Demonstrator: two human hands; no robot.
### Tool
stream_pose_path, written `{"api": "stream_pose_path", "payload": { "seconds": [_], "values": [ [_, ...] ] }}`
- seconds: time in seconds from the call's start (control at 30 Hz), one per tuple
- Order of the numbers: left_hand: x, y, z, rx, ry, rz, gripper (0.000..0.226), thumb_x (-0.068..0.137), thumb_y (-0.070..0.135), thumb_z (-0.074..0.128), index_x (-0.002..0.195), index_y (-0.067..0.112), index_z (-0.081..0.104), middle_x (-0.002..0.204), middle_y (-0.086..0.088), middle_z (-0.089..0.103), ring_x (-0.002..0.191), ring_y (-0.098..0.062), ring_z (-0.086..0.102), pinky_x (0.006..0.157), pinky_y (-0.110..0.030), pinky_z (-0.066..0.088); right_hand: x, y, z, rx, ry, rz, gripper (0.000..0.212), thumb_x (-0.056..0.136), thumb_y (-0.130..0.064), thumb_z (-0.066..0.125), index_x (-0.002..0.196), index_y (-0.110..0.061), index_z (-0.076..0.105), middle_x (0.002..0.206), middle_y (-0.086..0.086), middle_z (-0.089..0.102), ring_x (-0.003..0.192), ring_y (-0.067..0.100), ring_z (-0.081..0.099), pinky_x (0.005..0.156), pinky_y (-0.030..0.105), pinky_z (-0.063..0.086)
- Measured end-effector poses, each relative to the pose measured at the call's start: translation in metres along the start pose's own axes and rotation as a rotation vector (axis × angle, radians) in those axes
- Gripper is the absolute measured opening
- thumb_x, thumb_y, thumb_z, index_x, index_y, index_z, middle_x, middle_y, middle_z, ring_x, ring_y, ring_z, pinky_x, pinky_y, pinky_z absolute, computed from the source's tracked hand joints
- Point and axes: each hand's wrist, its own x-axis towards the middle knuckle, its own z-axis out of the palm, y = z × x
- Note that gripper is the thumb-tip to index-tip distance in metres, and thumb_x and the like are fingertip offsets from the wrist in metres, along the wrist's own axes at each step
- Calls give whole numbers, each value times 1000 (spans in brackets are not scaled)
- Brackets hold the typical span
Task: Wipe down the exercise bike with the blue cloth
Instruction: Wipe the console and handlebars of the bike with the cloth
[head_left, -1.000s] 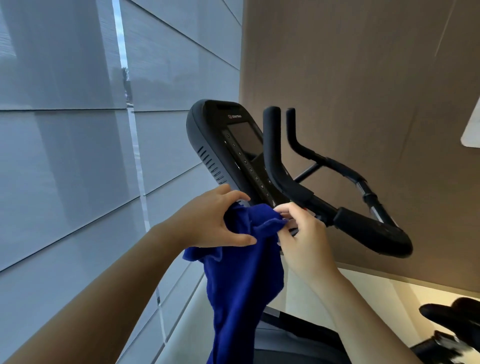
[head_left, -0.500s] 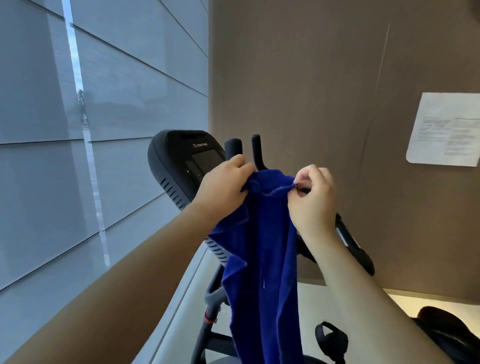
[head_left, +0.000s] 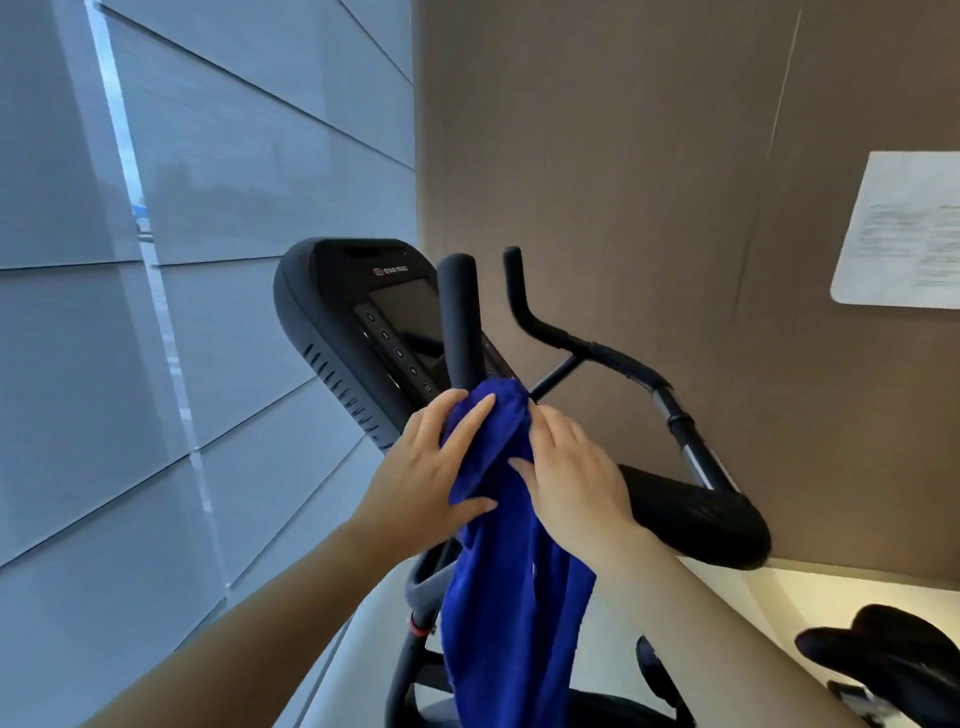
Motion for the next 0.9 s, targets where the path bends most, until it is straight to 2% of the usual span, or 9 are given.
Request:
{"api": "stream_pose_path", "payload": {
  "seconds": [0.17, 0.3, 0.37, 0.43, 0.5, 0.63, 0.73, 0.8, 0.9],
  "values": [
    [-18, 9, 34, -280, 20, -238, 116, 68, 44, 76, 140, 44, -15, 148, 7, 6, 126, -14, 31, 96, -20, 32, 0, -1, 0, -14, 19, 8, 60, 92, -43, 42, 140, -12, 28, 142, 7, 41, 124, 19, 45, 94, 30, 44],
    [-21, 16, 50, -516, -133, -483, 115, 73, 37, 74, 140, 37, -19, 124, 7, 45, 102, -16, 55, 81, -22, 42, -1, -2, -6, 46, -5, 15, 60, 92, -40, 46, 142, -13, 27, 144, 5, 39, 127, 18, 42, 96, 32, 43],
    [-21, 16, 51, -438, -217, -467, 88, 81, 29, 66, 142, 27, 3, 104, 7, 58, 87, -18, 60, 73, -27, 46, -1, -2, -9, 105, -10, 17, 58, 92, -36, 50, 142, -13, 30, 144, 4, 39, 128, 17, 40, 97, 32, 43],
    [-20, 15, 44, -349, -237, -447, 43, 87, 22, 55, 123, 25, 33, 99, 3, 63, 82, -18, 58, 70, -31, 48, -4, -3, -14, 145, 5, 19, 52, 91, -29, 55, 138, -13, 38, 141, 5, 43, 126, 18, 42, 96, 33, 44],
    [-18, 13, 29, -375, -180, -434, 24, 86, 13, 49, 105, 26, 40, 91, 5, 62, 75, -15, 54, 59, -22, 42, -8, -3, -20, 125, 97, 19, 39, 88, -19, 61, 126, -11, 55, 128, 10, 52, 113, 23, 52, 86, 35, 50],
    [8, 17, -12, -402, 16, -322, 42, 77, -2, 47, 109, 25, 42, 98, 14, 55, 82, -11, 51, 61, -12, 34, -2, 5, -45, 98, 283, 81, 19, 82, -9, 67, 100, -11, 69, 86, 2, 43, 74, 17, 42, 53, 21, 40],
    [44, 26, -40, -378, 179, -177, 53, 73, -11, 47, 114, 23, 41, 115, 8, 51, 96, -15, 53, 75, -23, 40, 27, 13, -65, 183, 347, 174, 24, 87, -7, 60, 110, -11, 64, 84, -1, 42, 65, 13, 41, 54, 18, 34],
    [68, 30, -53, -267, 257, -73, 50, 72, -15, 48, 113, 13, 43, 120, -4, 45, 86, -25, 55, 66, -34, 47, 41, 14, -73, 282, 335, 237, 29, 87, -9, 60, 115, -13, 58, 88, -5, 46, 66, 9, 46, 58, 19, 36],
    [90, 29, -60, -6, 178, -47, 38, 74, -14, 49, 105, 7, 44, 113, -13, 40, 70, -25, 48, 49, -32, 39, 32, 14, -68, 454, 97, 278, 33, 86, -27, 64, 113, -18, 47, 100, -6, 58, 83, 7, 57, 62, 8, 40]
  ]
}}
